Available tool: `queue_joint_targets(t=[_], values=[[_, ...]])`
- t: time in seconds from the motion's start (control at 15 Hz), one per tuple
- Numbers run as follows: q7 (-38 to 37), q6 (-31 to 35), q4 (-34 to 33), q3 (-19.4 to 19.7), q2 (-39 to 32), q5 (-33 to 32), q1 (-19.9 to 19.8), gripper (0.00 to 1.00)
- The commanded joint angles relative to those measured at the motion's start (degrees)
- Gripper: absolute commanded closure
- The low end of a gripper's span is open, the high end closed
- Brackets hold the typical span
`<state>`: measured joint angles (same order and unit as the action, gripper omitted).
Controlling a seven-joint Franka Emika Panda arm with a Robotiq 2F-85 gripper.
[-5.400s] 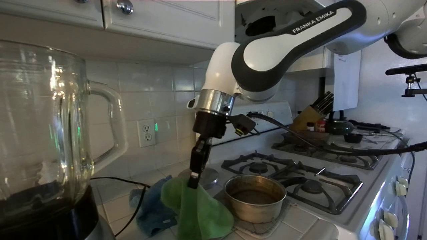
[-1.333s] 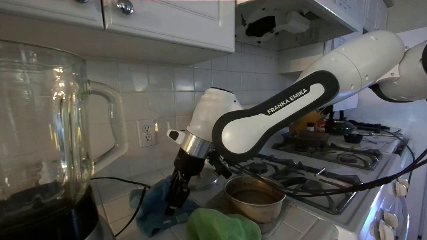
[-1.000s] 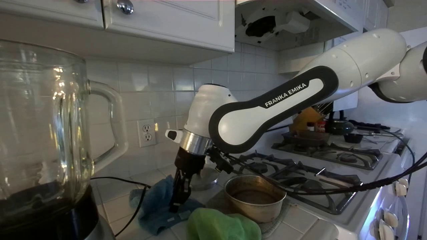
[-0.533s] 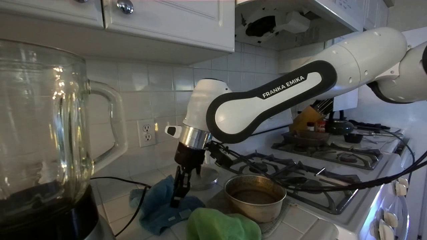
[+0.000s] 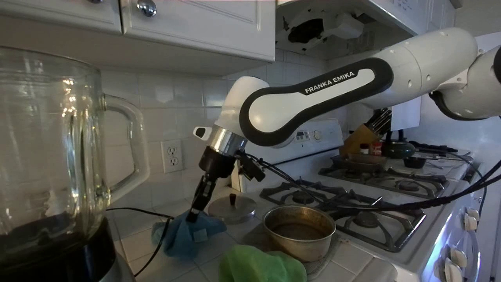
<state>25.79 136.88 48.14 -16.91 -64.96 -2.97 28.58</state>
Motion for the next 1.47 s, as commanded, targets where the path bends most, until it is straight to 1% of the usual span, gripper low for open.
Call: queue_joint_targets(t=[0.0, 0.2, 0.33, 0.6, 0.87, 1.13, 1.33, 1.4], values=[[-2.7, 5.4, 1.1, 0.6, 2.0, 0.0, 0.0, 0.99], [-5.6, 12.1, 2.4, 4.7, 3.5, -3.0, 2.0, 0.99], [-8.4, 15.9, 3.5, 8.7, 4.6, -5.1, 3.6, 0.99], [-17.0, 22.1, 7.8, 18.7, 8.0, -8.4, 7.5, 0.99], [-24.4, 25.1, 13.7, 27.9, 11.7, -9.9, 12.1, 0.99], [-31.4, 27.2, 20.1, 37.8, 15.1, -11.4, 18.3, 0.99], [-38.6, 28.3, 24.8, 48.0, 17.0, -13.3, 24.9, 0.99], [-41.6, 28.4, 26.4, 52.2, 17.3, -14.0, 27.6, 0.99]])
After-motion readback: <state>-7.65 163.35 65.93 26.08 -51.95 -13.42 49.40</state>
